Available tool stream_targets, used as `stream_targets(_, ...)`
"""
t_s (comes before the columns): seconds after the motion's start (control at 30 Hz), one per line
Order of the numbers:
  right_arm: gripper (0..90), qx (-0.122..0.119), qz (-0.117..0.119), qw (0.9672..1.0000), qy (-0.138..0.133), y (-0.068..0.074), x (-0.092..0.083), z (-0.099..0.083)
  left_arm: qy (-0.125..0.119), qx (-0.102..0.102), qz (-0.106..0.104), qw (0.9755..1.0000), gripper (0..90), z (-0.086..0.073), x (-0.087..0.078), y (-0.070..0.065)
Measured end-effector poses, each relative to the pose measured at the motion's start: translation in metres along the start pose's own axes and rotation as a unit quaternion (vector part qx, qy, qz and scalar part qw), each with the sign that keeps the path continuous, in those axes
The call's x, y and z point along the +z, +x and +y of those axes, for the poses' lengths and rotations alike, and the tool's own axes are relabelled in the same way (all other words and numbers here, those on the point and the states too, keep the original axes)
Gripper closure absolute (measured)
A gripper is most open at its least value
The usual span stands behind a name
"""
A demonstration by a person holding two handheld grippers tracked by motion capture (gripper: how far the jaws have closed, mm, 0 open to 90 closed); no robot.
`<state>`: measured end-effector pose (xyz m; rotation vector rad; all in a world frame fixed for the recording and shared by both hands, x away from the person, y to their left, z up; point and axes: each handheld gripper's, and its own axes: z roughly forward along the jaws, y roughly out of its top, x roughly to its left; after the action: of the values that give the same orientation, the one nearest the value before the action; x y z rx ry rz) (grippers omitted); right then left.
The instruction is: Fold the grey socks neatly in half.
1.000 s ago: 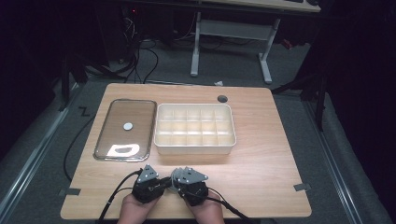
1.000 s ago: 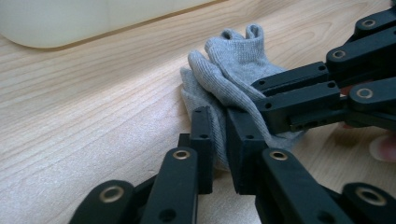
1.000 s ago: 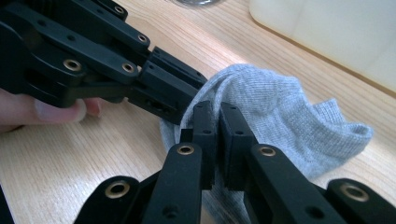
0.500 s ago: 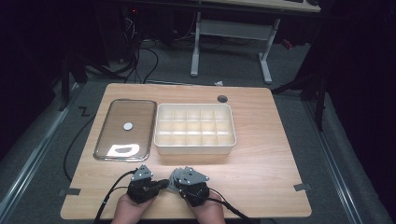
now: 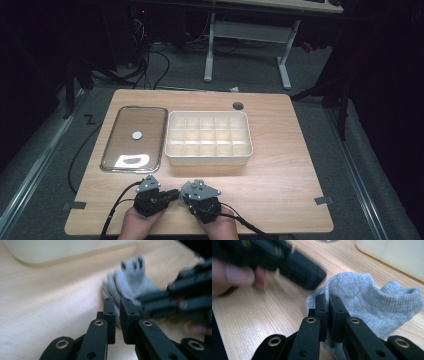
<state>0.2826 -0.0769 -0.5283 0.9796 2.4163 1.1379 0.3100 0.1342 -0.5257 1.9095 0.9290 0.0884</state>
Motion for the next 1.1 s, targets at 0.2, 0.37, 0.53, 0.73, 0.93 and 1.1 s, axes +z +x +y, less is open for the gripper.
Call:
stream_targets(0.2, 86.7, -0.006, -0.002, 1.0000, -0.002, 0.001, 0.001, -0.001, -0.043, 0.046, -0.028, 0.9976, 90.0, 0.019, -0.001, -0.016)
stream_targets(0.37, 86.0, -0.006, -0.001, 1.0000, -0.004, 0.002, 0.000, -0.002, -0.011, 0.047, -0.022, 0.9986, 90.0, 0.017, 0.021, -0.016)
stream_targets(0.53, 73.0, 0.002, 0.016, 0.9998, -0.014, 0.001, -0.005, -0.003, 0.010, 0.050, -0.008, 0.9987, 90.0, 0.012, 0.028, -0.011)
stream_targets(0.73, 83.3, 0.014, -0.021, 0.9984, -0.050, -0.012, -0.034, -0.002, 0.018, 0.062, 0.000, 0.9979, 89.7, 0.009, 0.032, -0.012)
stream_targets(0.93, 85.3, 0.032, -0.021, 0.9992, -0.001, -0.024, -0.021, -0.016, 0.021, 0.075, 0.010, 0.9969, 87.3, 0.008, 0.033, -0.014)
stream_targets(1.1, 85.4, 0.036, -0.017, 0.9992, -0.006, -0.025, -0.020, -0.018, 0.022, 0.098, 0.031, 0.9944, 83.4, 0.007, 0.032, -0.015)
